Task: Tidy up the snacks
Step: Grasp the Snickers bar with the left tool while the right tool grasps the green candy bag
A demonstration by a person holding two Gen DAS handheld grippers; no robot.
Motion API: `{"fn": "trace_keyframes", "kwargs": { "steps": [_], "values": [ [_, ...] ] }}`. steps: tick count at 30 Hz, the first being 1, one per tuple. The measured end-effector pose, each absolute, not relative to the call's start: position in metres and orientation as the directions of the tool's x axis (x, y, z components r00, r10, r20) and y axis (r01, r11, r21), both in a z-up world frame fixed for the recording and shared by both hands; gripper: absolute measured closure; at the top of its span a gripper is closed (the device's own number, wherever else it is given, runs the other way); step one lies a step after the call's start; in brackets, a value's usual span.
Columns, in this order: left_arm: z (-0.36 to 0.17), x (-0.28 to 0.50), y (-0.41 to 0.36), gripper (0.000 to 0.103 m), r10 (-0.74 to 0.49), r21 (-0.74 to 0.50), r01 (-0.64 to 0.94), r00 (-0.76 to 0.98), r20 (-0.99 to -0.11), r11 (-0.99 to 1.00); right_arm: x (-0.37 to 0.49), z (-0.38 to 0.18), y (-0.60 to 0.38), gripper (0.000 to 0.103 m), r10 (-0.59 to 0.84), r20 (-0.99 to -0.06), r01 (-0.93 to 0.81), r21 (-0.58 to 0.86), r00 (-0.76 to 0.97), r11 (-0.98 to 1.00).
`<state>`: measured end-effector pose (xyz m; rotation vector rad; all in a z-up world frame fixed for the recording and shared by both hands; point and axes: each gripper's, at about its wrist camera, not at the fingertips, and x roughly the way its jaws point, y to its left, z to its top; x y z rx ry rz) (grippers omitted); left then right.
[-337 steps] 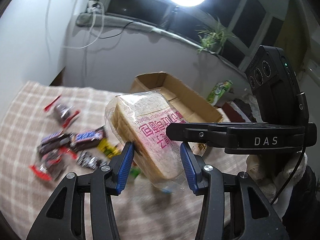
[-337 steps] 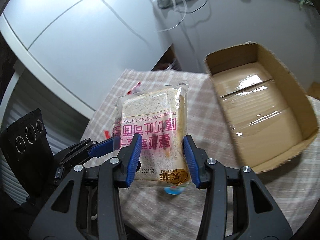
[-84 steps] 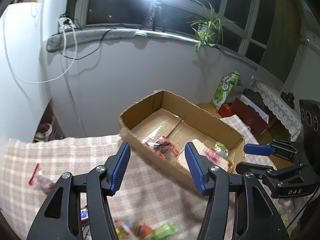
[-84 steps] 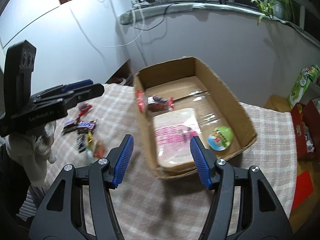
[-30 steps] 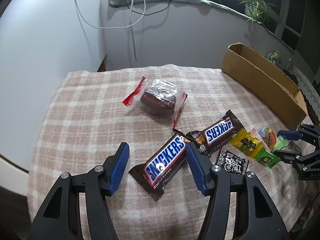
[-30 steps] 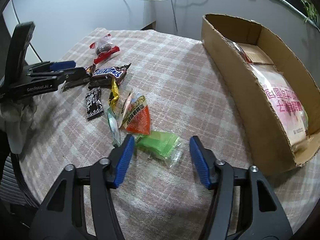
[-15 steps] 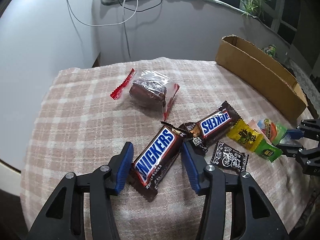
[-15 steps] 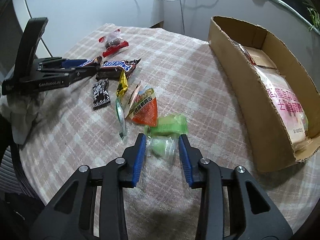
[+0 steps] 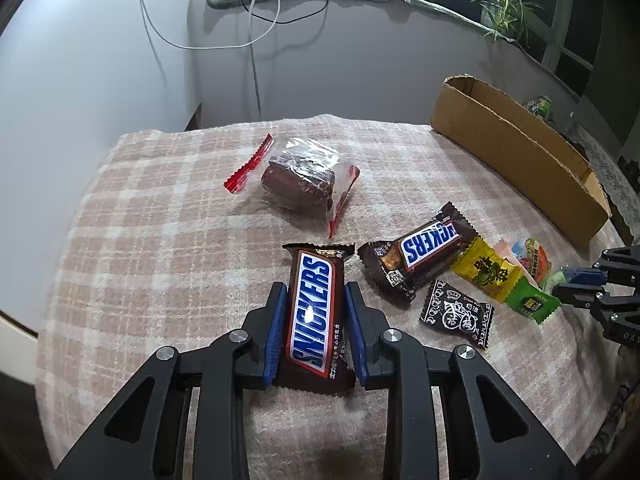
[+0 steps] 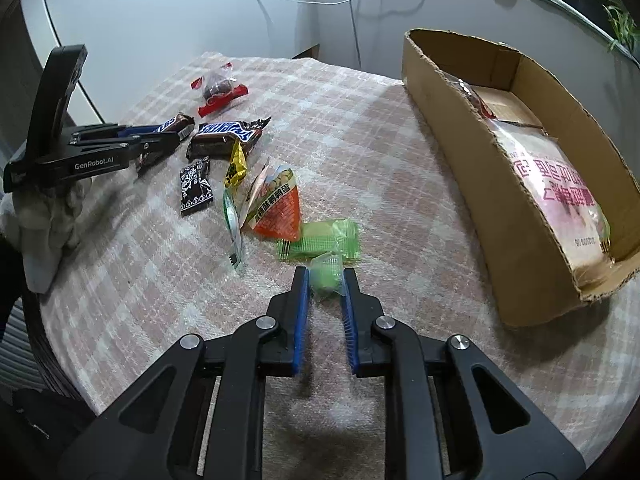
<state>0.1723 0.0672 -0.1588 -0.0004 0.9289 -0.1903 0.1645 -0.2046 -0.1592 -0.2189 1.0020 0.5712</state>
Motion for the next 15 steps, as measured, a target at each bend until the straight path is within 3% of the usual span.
{"fn": "trace_keyframes", "kwargs": {
  "steps": [15],
  "values": [
    [-0.13,0.151,0.075,0.076,-0.209,-0.151,0.145,0.628,-0.749,0.978,0.151,-0.123,-0.232,0.087,0.394,-0.791,-0.515,0.118,0.468,0.849]
  ]
}}
